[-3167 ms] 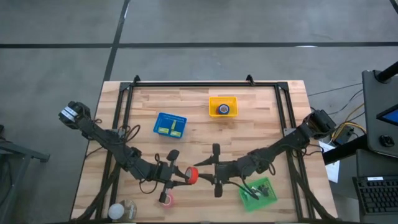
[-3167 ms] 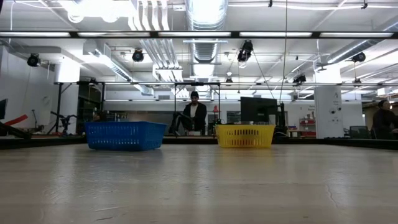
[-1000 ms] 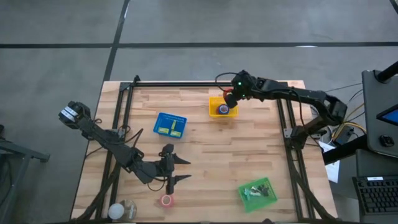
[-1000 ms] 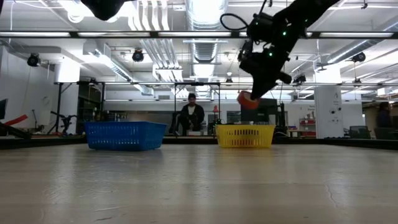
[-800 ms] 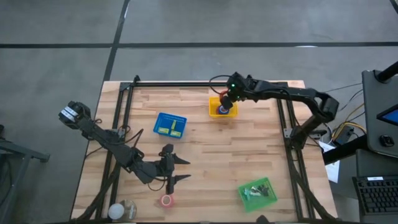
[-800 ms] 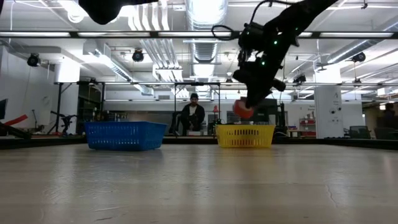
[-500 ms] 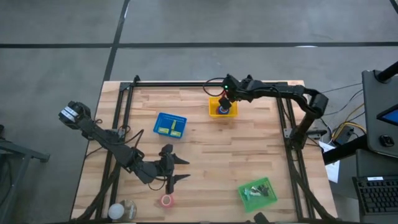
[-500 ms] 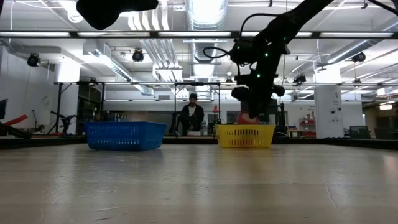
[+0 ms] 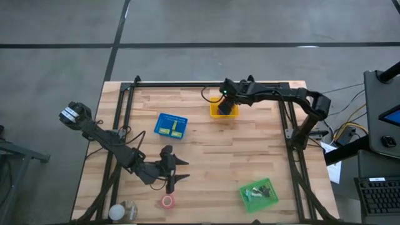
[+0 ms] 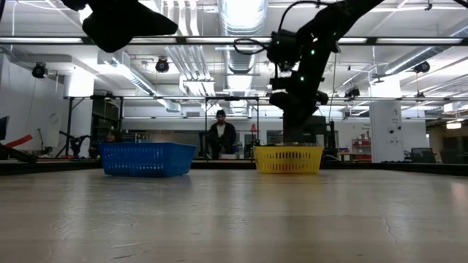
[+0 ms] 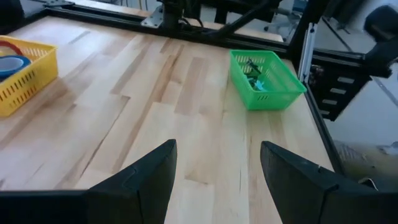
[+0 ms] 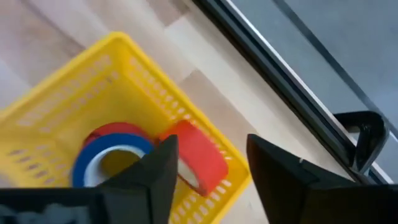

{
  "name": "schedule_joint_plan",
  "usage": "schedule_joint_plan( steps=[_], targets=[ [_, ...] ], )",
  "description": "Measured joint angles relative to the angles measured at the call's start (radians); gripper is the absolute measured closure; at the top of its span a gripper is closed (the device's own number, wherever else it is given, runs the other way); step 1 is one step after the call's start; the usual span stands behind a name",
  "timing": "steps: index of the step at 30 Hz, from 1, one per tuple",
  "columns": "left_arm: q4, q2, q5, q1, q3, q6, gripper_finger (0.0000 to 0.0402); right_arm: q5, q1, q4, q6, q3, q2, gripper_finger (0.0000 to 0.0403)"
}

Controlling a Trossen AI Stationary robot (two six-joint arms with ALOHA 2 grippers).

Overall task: Pick and place Stapler, Stapler remover, tape
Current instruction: Put the orange tape into the yellow bin, then put the pink tape into the yellow bin

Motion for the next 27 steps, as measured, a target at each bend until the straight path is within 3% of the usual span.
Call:
schedule_joint_plan(
  steps=[7,10,13,15,21,27],
  targets=[
    [-0.193,0.0,0.118,0.0,0.0,-0.12,0.0167,-0.008,0.099,-0.03,-0.001,-0.001,-0.109,0.0166],
    [-0.364,0.001,0.185,-0.001,0.0,-0.318,0.0168,-0.011,0.17,-0.028,0.014,-0.001,-0.167,0.0155],
    [-0.48,0.002,0.315,-0.012,0.0,-0.478,0.0168,-0.012,0.242,-0.025,0.034,-0.001,-0.209,0.0148],
    [-0.494,0.002,0.387,-0.039,0.0,-0.49,0.0168,-0.011,0.286,-0.025,0.046,-0.001,-0.23,0.0146],
    [-0.439,0.03,0.469,-0.131,0.0,-0.515,0.0168,-0.009,0.382,-0.019,0.074,-0.001,-0.265,0.0147],
    [-0.403,0.113,0.434,-0.165,0.0,-0.57,0.0168,-0.008,0.436,-0.012,0.092,-0.005,-0.264,0.0156]
  ],
)
